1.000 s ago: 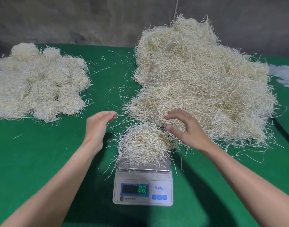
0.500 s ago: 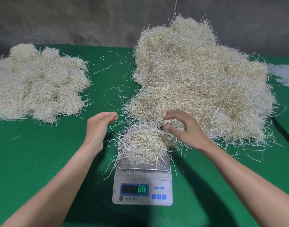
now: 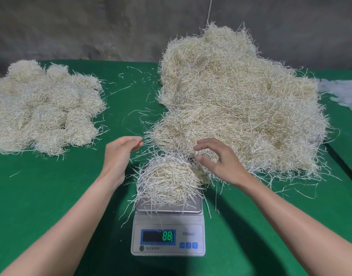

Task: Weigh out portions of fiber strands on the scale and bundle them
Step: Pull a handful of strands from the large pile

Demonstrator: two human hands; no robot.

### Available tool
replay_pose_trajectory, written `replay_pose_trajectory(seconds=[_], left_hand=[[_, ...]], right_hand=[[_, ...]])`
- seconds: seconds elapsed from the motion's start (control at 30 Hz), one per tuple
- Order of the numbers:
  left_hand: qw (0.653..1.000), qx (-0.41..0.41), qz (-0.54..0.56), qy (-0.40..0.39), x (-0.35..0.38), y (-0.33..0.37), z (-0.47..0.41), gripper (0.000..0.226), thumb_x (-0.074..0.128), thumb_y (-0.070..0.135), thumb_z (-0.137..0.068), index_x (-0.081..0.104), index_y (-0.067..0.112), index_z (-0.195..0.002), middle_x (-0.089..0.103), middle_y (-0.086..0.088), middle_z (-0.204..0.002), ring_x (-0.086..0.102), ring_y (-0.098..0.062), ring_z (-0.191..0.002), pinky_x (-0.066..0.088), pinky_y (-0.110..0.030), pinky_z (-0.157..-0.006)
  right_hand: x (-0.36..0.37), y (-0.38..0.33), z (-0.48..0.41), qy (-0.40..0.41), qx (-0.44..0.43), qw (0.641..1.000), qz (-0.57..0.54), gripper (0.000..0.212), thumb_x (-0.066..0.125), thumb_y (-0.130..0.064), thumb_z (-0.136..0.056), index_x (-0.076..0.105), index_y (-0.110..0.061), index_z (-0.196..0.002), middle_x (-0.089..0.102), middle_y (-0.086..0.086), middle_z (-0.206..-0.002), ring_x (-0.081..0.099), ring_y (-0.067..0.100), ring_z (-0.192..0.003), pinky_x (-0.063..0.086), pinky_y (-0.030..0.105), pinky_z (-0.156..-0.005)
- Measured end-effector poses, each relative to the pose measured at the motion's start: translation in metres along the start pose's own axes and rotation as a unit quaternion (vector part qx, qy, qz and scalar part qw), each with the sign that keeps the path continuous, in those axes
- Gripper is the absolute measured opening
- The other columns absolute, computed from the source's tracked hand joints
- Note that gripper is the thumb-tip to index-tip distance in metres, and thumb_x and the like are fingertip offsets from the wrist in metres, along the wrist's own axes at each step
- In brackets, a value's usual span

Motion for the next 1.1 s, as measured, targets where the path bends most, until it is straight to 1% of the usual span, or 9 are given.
replay_pose_trajectory(seconds=[0.2, 0.27, 0.4, 0.53, 0.63, 0.7, 0.87, 1.0, 1.1], left_hand=[[0.999, 0.024, -0.026, -0.027, 0.040, 0.022, -0.009, 0.014, 0.060, 0.014, -0.088, 0.067, 0.024, -0.084, 0.070, 0.006, -0.092, 0.061, -0.007, -0.092, 0.039, -0.025, -0.089], [0.998, 0.037, -0.041, -0.041, 0.061, 0.030, -0.013, 0.013, 0.060, 0.014, -0.088, 0.066, 0.024, -0.084, 0.069, 0.008, -0.092, 0.060, -0.006, -0.090, 0.040, -0.021, -0.082], [0.994, 0.060, -0.068, -0.069, 0.104, 0.047, -0.023, 0.013, 0.059, 0.013, -0.089, 0.066, 0.023, -0.084, 0.067, 0.010, -0.090, 0.059, -0.006, -0.089, 0.040, -0.018, -0.071], [0.989, 0.082, -0.089, -0.084, 0.143, 0.064, -0.034, 0.014, 0.058, 0.013, -0.089, 0.066, 0.024, -0.084, 0.067, 0.009, -0.091, 0.060, -0.006, -0.087, 0.041, -0.018, -0.068], [0.985, 0.090, -0.107, -0.097, 0.169, 0.075, -0.042, 0.012, 0.059, 0.013, -0.089, 0.066, 0.023, -0.086, 0.068, 0.006, -0.092, 0.061, -0.006, -0.085, 0.044, -0.018, -0.065], [0.984, 0.085, -0.117, -0.100, 0.183, 0.077, -0.045, 0.011, 0.060, 0.013, -0.088, 0.067, 0.021, -0.087, 0.069, 0.005, -0.092, 0.062, -0.005, -0.082, 0.046, -0.016, -0.062], [0.973, 0.040, -0.149, -0.172, 0.227, 0.071, -0.039, 0.009, 0.064, 0.009, -0.083, 0.067, 0.017, -0.088, 0.069, -0.001, -0.092, 0.066, -0.010, -0.074, 0.050, -0.016, -0.059], [0.958, 0.023, -0.186, -0.218, 0.276, 0.072, -0.039, 0.031, 0.073, 0.007, -0.076, 0.059, 0.018, -0.101, 0.063, -0.002, -0.101, 0.064, -0.011, -0.084, 0.052, -0.019, -0.068], [0.945, -0.030, -0.173, -0.277, 0.322, 0.065, -0.039, 0.033, 0.073, 0.004, -0.076, 0.058, 0.012, -0.104, 0.065, -0.006, -0.093, 0.064, -0.017, -0.082, 0.054, -0.027, -0.076]], right_hand=[[-0.025, 0.033, -0.002, 0.052, 0.034, 0.998, -0.006, 0.021, 0.051, -0.008, -0.094, 0.062, -0.016, -0.110, 0.058, -0.002, -0.117, 0.050, -0.014, -0.096, 0.037, 0.018, -0.099], [-0.042, 0.055, -0.005, 0.064, 0.070, 0.995, 0.031, 0.026, 0.050, -0.004, -0.093, 0.061, -0.016, -0.113, 0.057, -0.002, -0.120, 0.050, -0.006, -0.100, 0.039, 0.022, -0.100], [-0.095, 0.105, -0.018, 0.053, 0.145, 0.948, 0.279, 0.046, 0.062, -0.025, -0.086, 0.049, -0.025, -0.129, 0.045, 0.004, -0.136, 0.038, 0.022, -0.127, 0.030, 0.037, -0.107], [-0.117, 0.144, -0.030, -0.054, 0.168, 0.882, 0.438, 0.078, 0.072, -0.030, -0.072, 0.033, -0.039, -0.139, 0.033, 0.006, -0.143, 0.030, 0.026, -0.131, 0.032, 0.041, -0.106], [-0.102, 0.167, -0.031, -0.141, 0.171, 0.902, 0.370, 0.073, 0.067, -0.010, -0.075, 0.038, -0.040, -0.135, 0.037, 0.006, -0.140, 0.046, 0.025, -0.120, 0.048, 0.037, -0.090], [-0.095, 0.172, -0.038, -0.169, 0.142, 0.926, 0.306, 0.058, 0.056, 0.003, -0.081, 0.050, -0.029, -0.129, 0.048, 0.005, -0.135, 0.053, 0.022, -0.116, 0.046, 0.036, -0.097], [-0.136, 0.141, -0.080, 0.004, 0.098, 0.995, 0.018, 0.026, 0.058, -0.003, -0.086, 0.057, -0.029, -0.082, 0.055, -0.015, -0.088, 0.048, -0.002, -0.076, 0.042, 0.027, -0.078], [-0.162, 0.118, -0.103, 0.049, 0.046, 0.997, -0.032, 0.025, 0.062, -0.009, -0.087, 0.063, -0.017, -0.112, 0.053, -0.013, -0.113, 0.047, 0.001, -0.103, 0.034, 0.021, -0.095], [-0.169, 0.099, -0.118, 0.026, -0.001, 0.990, -0.135, 0.029, 0.063, -0.008, -0.085, 0.062, -0.029, -0.105, 0.055, -0.019, -0.103, 0.053, -0.012, -0.081, 0.044, 0.013, -0.076]])
Point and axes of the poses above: each hand's wrist, its own z-axis away from the middle knuckle, its own x-axis out of the palm, y = z × x, the point moved 7 cm from there along -z, towards the middle knuckle
